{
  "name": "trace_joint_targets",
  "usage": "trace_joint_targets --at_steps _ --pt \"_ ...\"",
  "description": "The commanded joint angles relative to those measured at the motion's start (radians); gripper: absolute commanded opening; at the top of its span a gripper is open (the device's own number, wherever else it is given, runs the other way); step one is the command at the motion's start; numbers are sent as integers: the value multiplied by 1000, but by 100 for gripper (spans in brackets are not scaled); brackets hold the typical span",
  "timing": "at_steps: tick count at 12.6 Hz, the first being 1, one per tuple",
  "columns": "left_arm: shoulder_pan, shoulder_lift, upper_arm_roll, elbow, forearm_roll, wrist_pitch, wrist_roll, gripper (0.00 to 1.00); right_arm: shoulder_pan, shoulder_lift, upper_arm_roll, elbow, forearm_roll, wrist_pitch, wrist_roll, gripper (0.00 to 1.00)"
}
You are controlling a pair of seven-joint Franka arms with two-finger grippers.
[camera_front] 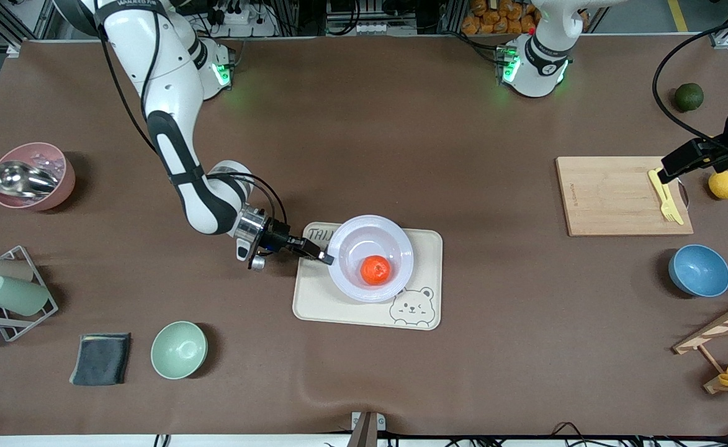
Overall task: Place orange and plate with both arms
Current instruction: 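Slide the plate onto the bear tray with the right gripper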
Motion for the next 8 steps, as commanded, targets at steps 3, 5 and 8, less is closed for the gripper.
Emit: trace_joint_targets --at_steps 3,5,8 --pt "3 -12 0 -12 -25 -1 22 100 -7 24 9 31 11 3 -20 0" --pt "3 -8 0 -12 -25 -1 22 100 -4 24 9 34 9 29 -20 1" --pt "3 -8 0 -12 -25 -1 22 100 25 24 9 51 11 127 -27 3"
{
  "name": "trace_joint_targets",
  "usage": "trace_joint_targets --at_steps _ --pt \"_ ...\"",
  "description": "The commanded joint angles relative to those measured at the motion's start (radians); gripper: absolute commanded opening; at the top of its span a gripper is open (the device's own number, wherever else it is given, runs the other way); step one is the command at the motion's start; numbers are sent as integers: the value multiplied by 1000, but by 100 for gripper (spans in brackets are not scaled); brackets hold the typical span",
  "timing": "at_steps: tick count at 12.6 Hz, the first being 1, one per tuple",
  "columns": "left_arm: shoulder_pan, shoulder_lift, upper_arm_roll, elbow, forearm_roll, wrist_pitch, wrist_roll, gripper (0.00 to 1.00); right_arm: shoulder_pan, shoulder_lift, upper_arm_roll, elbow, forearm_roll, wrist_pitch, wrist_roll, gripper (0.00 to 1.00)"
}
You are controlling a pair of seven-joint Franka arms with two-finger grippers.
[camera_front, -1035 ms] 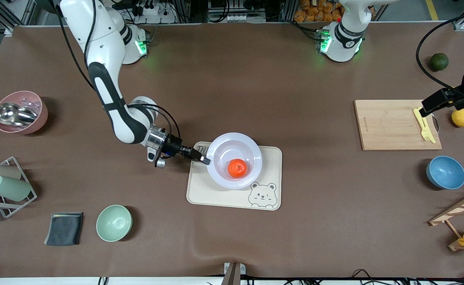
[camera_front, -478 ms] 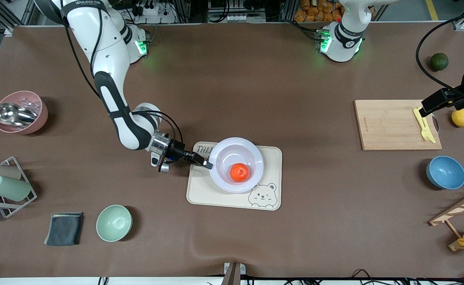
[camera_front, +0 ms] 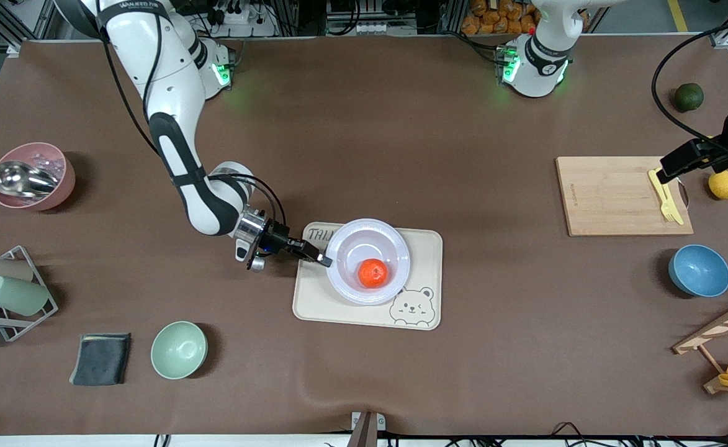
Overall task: Place orange and plate with both arms
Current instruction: 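Slide the plate onto the bear tray with the right gripper, then open the right gripper and release the plate rim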
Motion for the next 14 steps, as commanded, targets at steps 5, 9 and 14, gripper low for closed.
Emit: trace_joint_targets --at_steps 5,9,14 --pt "3 -7 0 -7 -25 0 22 100 17 16 5 41 -12 54 -13 49" --pt "2 -7 0 -5 -25 0 22 100 1 16 5 41 -76 54 -7 50" --pt "2 -8 0 -4 -25 0 22 100 -36 9 4 41 -220 54 13 50"
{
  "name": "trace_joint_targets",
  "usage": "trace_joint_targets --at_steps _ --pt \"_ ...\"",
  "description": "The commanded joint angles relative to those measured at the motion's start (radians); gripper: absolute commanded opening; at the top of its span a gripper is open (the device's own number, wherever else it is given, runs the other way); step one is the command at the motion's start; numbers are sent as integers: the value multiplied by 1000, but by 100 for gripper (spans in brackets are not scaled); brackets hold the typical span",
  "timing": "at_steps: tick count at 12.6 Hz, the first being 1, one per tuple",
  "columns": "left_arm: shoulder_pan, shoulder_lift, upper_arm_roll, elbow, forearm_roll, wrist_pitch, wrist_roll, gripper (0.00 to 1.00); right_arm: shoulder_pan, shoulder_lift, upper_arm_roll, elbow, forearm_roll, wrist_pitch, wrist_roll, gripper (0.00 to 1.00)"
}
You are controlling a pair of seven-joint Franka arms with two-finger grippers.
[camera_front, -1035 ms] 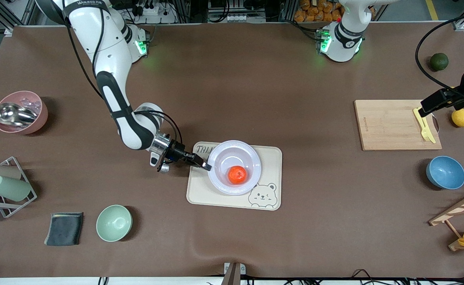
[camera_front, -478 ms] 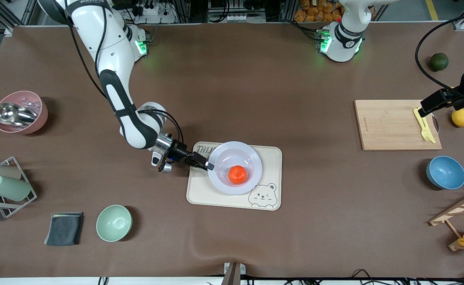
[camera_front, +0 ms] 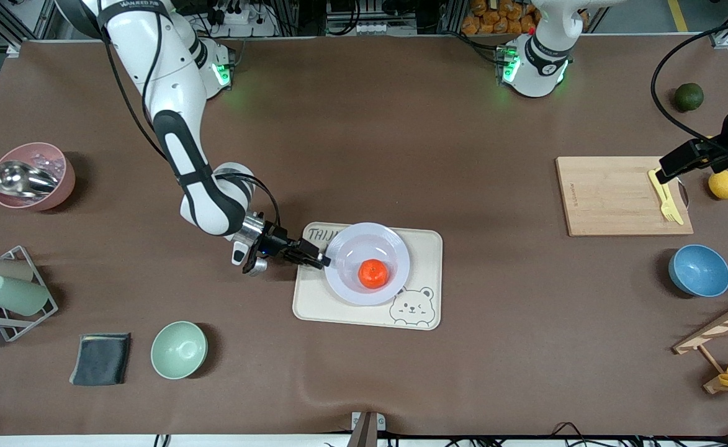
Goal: Place orange and plate with both arms
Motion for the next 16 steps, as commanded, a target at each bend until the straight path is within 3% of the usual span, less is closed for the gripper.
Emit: trace_joint_targets --at_steps 1,6,9,11,13,16 --pt "3 -10 -1 -3 -25 0 22 100 -19 2 8 22 -74 7 44 50" --pt "6 -18 -9 -4 -27 -1 22 100 -83 -52 4 63 -567 -52 496 56" --pt "10 -21 -76 -10 -25 -9 6 100 -208 -50 2 138 -723 -297 584 64" --pt "12 -19 -76 -10 -24 -9 20 100 -285 -50 2 202 -848 -434 661 73" --pt "12 -19 -78 -10 -22 -9 20 100 -347 -46 2 259 -932 -527 694 100" --pt "12 -19 -76 -9 -21 -11 20 100 -436 -23 2 328 -1001 -635 695 100"
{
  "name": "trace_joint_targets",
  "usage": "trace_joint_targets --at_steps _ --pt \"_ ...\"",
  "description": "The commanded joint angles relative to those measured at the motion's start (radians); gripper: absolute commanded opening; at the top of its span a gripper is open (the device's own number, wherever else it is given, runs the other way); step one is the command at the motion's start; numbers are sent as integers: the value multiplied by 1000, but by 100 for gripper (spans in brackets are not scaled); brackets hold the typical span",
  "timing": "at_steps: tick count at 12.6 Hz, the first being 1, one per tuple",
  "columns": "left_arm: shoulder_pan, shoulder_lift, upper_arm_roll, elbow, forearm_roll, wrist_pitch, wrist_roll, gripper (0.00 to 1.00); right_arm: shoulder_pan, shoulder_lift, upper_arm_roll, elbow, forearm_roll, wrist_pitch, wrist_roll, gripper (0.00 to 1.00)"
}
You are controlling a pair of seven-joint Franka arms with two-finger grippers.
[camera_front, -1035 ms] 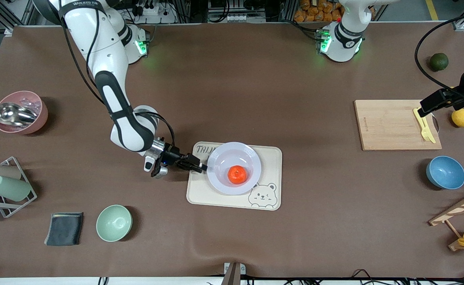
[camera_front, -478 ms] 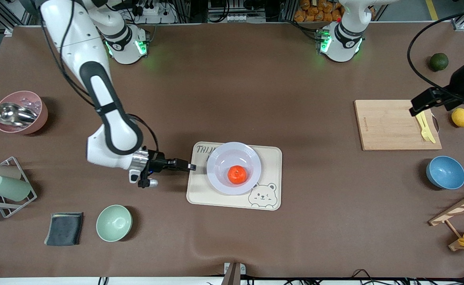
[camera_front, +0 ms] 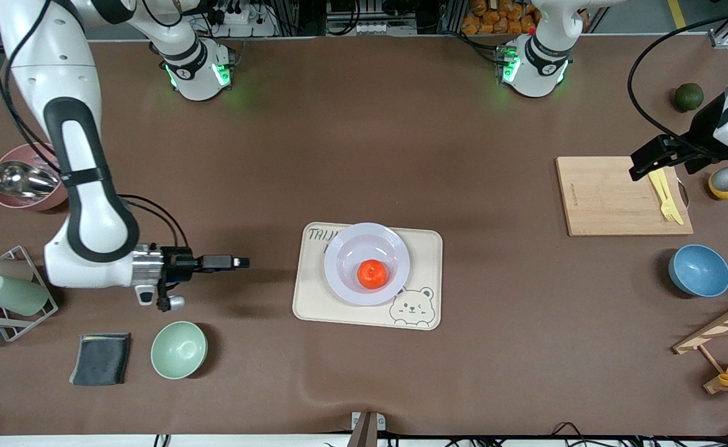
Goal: Place orange and plate with both arms
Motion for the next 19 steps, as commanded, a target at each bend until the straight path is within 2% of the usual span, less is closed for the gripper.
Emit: trace_joint_targets --at_steps 1,4,6,9,11,14,16,19 --pt "8 -19 -1 -8 -19 -9 20 100 -72 27 19 70 -77 -77 29 100" --pt "7 -19 -1 -8 -17 -10 21 100 -114 18 18 145 -199 -163 38 100" --pt "8 -19 -1 -3 -17 -10 23 100 -151 16 19 255 -346 -297 131 100" --pt "10 -19 -1 -5 -17 -10 23 100 -163 12 16 364 -433 -402 191 100" --pt "8 -19 -1 -5 -17 -10 23 100 -163 -19 16 369 -520 -404 191 100" --pt "-16 -19 3 -5 -16 -10 21 100 -146 -141 24 358 -692 -403 236 100" --pt "-62 -17 48 -6 -11 -10 21 100 -136 -212 22 320 -720 -407 265 100" --pt "-61 -19 55 -6 -14 -10 23 100 -122 -354 24 192 -755 -389 266 100"
